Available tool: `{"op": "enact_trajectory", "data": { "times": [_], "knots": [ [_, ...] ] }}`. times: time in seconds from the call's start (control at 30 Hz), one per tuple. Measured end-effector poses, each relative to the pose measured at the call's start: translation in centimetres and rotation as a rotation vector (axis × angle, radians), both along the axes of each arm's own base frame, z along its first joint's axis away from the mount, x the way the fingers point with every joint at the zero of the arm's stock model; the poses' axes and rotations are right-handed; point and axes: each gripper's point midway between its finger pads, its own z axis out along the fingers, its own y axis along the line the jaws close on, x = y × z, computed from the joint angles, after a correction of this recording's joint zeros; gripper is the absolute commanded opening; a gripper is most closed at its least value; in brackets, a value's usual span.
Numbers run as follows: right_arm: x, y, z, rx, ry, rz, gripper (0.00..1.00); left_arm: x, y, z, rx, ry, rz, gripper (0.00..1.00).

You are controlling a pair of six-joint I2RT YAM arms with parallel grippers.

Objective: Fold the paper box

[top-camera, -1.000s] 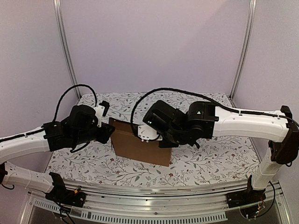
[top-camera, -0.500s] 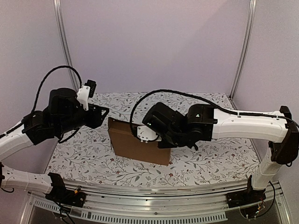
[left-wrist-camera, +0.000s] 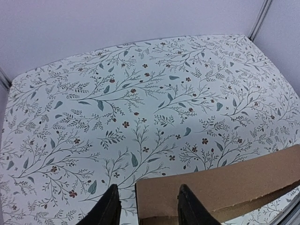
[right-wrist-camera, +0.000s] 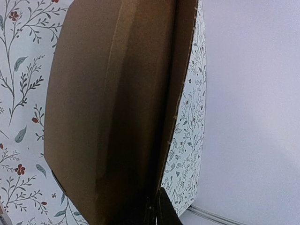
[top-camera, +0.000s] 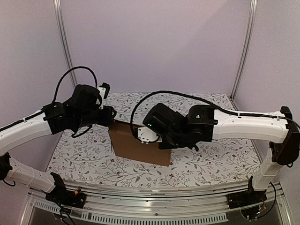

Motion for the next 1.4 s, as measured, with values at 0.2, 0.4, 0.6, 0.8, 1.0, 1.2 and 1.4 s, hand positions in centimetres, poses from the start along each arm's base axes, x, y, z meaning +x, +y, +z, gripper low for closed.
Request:
{"op": "enact_trajectory", "data": {
  "times": [0.2,0.4,0.6,0.8,1.0,1.2,1.4],
  "knots": [
    [-0.1,0.0,-0.1,-0.002,0.003,0.004,0.09,-1.3,0.9,-1.4,-0.019,0.049,0.002,0.36],
    [-0.1,0.0,-0.2,-0.004,0.006,0.006,0.10,-1.6,0.8,-2.0,-0.045,0.076,-0.001,0.34],
    [-0.1,0.0,-0.2,-0.005,0.007,0.007,0.11,-1.3,0.9,-1.6,-0.054,0.085,-0.001,0.34],
    [-0.1,0.0,-0.2,-0.006,0.007,0.007,0.11,1.1,0.6,0.4,-0.047,0.066,0.023,0.33],
    [-0.1,0.0,-0.2,-0.006,0.006,0.007,0.12,1.0,-0.1,-2.8,-0.021,0.148,-0.003,0.30],
    [-0.3,0.3,-0.4,-0.002,0.020,0.020,0.26,-0.8,0.7,-3.7,-0.084,0.158,-0.012,0.29],
    [-1.1,0.1,-1.4,-0.030,0.073,0.050,0.46,-1.4,0.8,-4.2,-0.130,0.157,-0.013,0.29]
  ]
}}
